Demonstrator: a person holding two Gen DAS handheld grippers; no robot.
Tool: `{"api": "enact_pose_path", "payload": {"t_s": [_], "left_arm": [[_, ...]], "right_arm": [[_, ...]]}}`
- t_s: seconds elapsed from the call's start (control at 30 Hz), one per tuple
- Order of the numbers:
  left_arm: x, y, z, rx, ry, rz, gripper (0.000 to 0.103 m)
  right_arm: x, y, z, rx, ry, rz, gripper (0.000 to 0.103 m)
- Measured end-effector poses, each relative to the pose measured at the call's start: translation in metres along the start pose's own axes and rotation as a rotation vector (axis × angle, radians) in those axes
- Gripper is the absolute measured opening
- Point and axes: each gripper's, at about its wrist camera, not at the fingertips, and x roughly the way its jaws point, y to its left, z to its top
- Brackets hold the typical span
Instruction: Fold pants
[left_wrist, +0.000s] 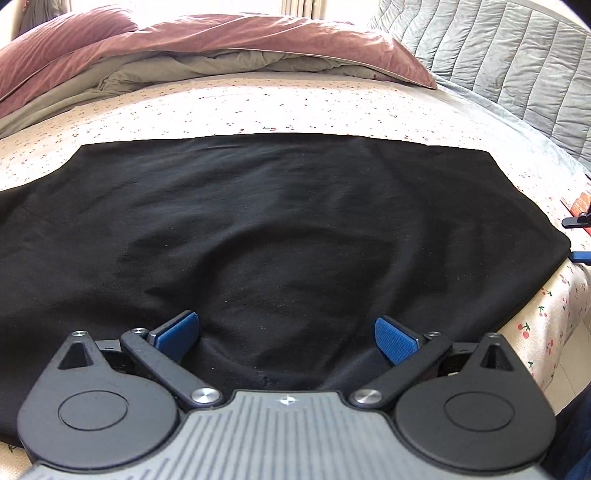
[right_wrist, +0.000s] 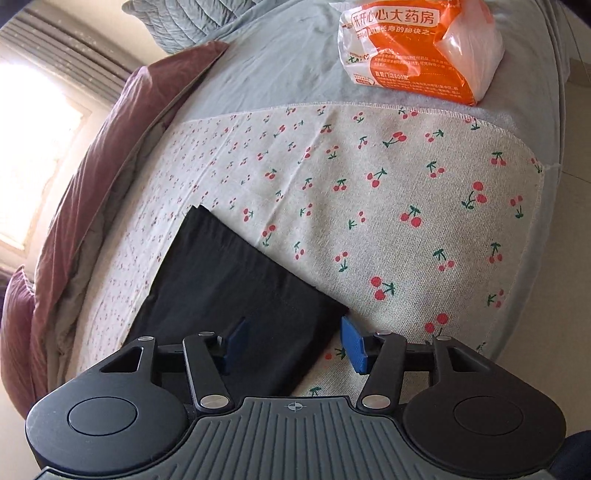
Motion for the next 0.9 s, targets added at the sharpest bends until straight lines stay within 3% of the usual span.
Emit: {"api": "enact_pose_path", "payload": {"t_s": [0.13,0.3,0.47,0.67,0.8,0.9], "left_arm": [[0.002,-0.007,0.0,0.014,-0.005,-0.006,0.092],[0.003,-0.007,0.002,0.003,-0.006,-0.014,0.092],[0.001,0.008,0.007,-0.092,-0.008,-0.066,0.092],[-0.001,0.045,0.013,-0.309,-0.008,-0.189,0.092],[-0.002,0.071,0.012,-0.47,-0.031,-0.231,0.092],[-0.004,0.087,0.009,-0.564,-0.071,-0.236,0.092]], "right_arm": [[0.003,-0.007,0.0,0.038,-0.015,-0.003,0.035],[0.009,-0.003,-0.003,0.028,-0.022,0.005,0.007],[-0.001,0.016,-0.009,-0.034,-0.103,0.054,0.005],[-0.023,0.088,-0.05,-0.425,-0.345,0.002,0.005],[-0.044,0.149,-0.112,-0.758,-0.511,0.108,0.005],[-0.044,0.188,-0.18,-1.078,-0.544,0.201,0.005]]}}
